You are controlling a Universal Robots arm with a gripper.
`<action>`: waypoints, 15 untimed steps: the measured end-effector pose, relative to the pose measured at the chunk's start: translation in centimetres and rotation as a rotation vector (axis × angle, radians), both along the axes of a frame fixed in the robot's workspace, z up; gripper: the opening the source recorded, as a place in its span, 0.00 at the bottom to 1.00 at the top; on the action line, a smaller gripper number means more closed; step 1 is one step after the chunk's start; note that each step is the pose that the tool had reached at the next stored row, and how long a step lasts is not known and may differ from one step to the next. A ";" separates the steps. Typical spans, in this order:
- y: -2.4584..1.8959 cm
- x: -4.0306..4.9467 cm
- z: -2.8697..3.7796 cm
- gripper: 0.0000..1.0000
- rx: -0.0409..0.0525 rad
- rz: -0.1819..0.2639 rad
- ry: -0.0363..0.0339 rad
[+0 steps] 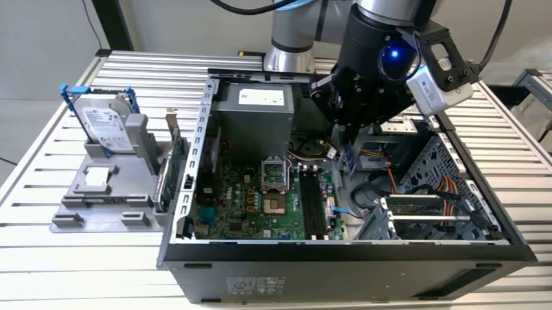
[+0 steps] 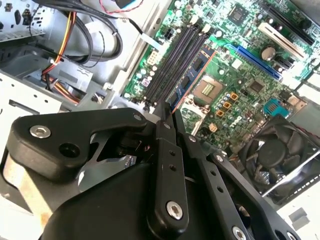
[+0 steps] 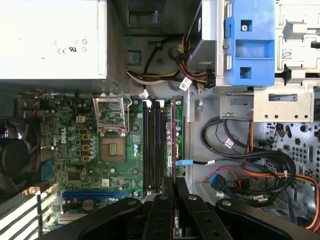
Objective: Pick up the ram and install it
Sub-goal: 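Insert the ram into the slot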
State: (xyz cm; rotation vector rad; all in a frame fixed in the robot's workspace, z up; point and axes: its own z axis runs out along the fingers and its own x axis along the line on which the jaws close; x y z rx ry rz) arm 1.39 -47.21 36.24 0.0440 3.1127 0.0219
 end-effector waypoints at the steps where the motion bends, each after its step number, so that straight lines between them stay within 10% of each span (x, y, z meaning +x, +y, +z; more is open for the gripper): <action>1: 0.00 0.03 -0.12 0.00 0.0001 0.000 0.0000; 15: 0.00 0.14 -1.64 0.00 0.0000 -0.001 0.0000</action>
